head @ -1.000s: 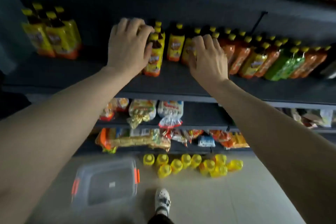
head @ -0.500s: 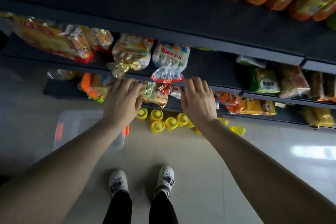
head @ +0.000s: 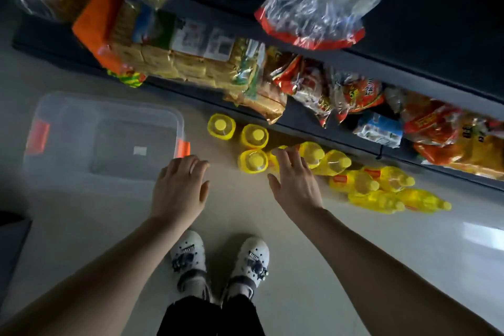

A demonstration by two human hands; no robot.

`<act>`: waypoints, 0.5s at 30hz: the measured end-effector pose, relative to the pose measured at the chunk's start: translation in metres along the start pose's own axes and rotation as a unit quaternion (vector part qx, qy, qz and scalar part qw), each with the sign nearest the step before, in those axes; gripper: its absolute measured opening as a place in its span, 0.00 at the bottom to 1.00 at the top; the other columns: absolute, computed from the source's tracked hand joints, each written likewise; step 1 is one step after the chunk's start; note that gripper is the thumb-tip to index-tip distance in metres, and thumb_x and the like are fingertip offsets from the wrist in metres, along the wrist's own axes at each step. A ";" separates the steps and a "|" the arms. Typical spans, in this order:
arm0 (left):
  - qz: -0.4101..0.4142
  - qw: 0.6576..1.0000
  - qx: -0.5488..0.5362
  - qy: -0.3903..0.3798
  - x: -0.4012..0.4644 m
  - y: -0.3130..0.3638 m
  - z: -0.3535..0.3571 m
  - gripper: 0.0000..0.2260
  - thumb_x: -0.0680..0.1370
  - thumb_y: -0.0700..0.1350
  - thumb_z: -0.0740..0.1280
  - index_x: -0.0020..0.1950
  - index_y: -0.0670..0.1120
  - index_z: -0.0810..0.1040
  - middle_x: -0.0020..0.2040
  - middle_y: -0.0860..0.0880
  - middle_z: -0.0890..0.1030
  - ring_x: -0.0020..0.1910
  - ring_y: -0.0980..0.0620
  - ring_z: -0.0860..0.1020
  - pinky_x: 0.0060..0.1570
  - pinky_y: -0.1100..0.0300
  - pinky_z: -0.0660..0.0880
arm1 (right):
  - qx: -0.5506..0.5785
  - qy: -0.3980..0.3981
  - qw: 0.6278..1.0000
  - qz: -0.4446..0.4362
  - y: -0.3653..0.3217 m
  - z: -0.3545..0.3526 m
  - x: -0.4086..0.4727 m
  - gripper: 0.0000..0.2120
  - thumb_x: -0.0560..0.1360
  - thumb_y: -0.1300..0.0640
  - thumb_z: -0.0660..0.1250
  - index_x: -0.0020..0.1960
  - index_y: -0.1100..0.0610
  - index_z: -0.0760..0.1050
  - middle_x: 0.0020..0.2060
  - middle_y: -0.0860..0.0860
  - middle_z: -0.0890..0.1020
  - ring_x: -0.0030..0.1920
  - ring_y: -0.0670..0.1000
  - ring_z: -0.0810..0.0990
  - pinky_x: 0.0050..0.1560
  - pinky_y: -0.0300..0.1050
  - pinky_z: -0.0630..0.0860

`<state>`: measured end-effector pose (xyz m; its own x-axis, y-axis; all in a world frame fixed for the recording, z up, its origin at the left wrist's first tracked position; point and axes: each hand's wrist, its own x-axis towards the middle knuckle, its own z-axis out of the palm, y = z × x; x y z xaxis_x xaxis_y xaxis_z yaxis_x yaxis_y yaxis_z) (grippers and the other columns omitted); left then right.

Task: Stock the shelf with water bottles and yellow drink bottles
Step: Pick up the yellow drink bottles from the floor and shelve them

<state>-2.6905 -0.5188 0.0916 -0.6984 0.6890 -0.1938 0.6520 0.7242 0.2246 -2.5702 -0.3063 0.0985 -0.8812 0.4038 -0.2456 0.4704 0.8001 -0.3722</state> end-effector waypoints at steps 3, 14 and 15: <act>0.013 1.000 -0.013 -0.022 0.014 -0.016 0.046 0.19 0.70 0.44 0.75 0.59 0.44 0.78 0.55 0.44 0.78 0.52 0.41 0.77 0.47 0.48 0.77 | 0.004 -0.048 0.999 0.014 0.014 0.056 0.019 0.26 0.72 0.59 0.73 0.67 0.56 0.68 0.62 0.57 0.72 0.59 0.62 0.75 0.49 0.55 0.78; 0.022 0.992 -0.043 -0.116 0.058 -0.013 0.194 0.22 0.70 0.47 0.76 0.62 0.44 0.78 0.55 0.44 0.79 0.52 0.40 0.78 0.44 0.50 0.79 | 0.021 -0.072 0.997 0.015 0.077 0.166 0.075 0.28 0.72 0.58 0.76 0.69 0.54 0.70 0.65 0.53 0.77 0.62 0.58 0.77 0.51 0.47 0.73; 0.017 0.992 -0.038 -0.117 0.061 -0.014 0.203 0.23 0.70 0.47 0.76 0.63 0.45 0.78 0.55 0.44 0.79 0.52 0.41 0.78 0.44 0.50 0.78 | 0.038 -0.073 0.997 0.007 0.082 0.172 0.076 0.29 0.71 0.57 0.76 0.69 0.53 0.70 0.65 0.53 0.77 0.63 0.58 0.77 0.53 0.48 0.75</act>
<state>-2.6825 -0.4810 -0.1172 -0.5823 0.7077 -0.4001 0.6433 0.7020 0.3054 -2.5910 -0.2864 -0.1042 -0.8610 0.3421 -0.3764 0.4899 0.7568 -0.4328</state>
